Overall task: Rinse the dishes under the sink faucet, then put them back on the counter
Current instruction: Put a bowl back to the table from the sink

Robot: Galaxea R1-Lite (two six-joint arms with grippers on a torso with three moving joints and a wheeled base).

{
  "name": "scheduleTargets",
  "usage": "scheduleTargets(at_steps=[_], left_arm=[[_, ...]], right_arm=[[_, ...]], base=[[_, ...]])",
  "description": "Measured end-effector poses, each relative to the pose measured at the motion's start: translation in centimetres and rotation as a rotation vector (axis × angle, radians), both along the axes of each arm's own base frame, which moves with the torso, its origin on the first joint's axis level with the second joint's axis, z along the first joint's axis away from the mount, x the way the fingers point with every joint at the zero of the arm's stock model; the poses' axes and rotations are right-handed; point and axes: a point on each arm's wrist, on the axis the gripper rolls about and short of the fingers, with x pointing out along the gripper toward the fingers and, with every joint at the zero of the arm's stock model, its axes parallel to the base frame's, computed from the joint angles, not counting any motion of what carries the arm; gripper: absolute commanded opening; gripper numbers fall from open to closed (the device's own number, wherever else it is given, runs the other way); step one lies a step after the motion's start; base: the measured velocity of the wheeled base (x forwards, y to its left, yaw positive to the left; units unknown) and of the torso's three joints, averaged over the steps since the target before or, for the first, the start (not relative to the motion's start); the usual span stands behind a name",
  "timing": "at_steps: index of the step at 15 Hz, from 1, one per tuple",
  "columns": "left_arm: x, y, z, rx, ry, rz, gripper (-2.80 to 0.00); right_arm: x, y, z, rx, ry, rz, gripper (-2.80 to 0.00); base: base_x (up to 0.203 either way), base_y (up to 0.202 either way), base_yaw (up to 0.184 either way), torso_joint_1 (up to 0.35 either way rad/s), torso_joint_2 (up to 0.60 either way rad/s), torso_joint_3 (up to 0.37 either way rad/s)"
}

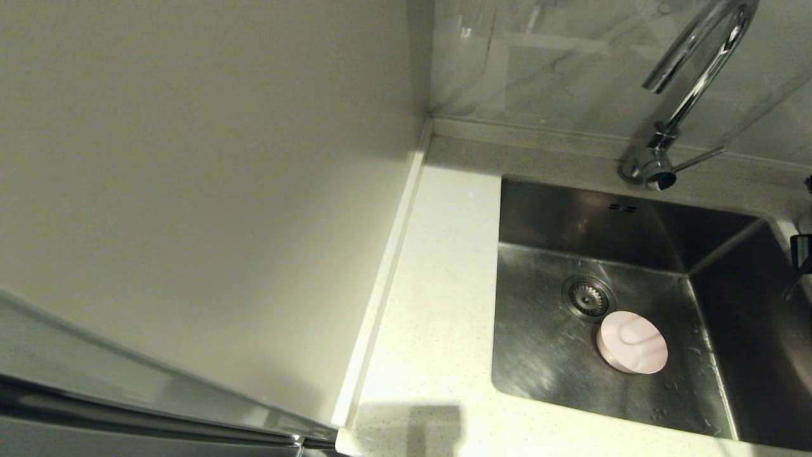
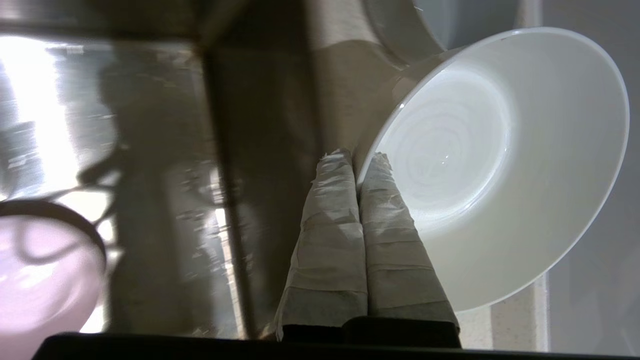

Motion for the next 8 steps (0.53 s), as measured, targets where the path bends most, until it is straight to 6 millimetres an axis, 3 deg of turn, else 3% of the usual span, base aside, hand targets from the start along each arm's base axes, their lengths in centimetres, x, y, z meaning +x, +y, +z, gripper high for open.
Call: scheduleTargets(at_steps=[8], left_arm=[[0.0,0.0,0.0,0.000,0.000,0.000,-2.80]], right_arm=[[1.5,-4.4,-1.5,0.005,0.030,-0.094,-2.80]], base=[[0.000,0.000,0.000,0.000,0.00,0.000]])
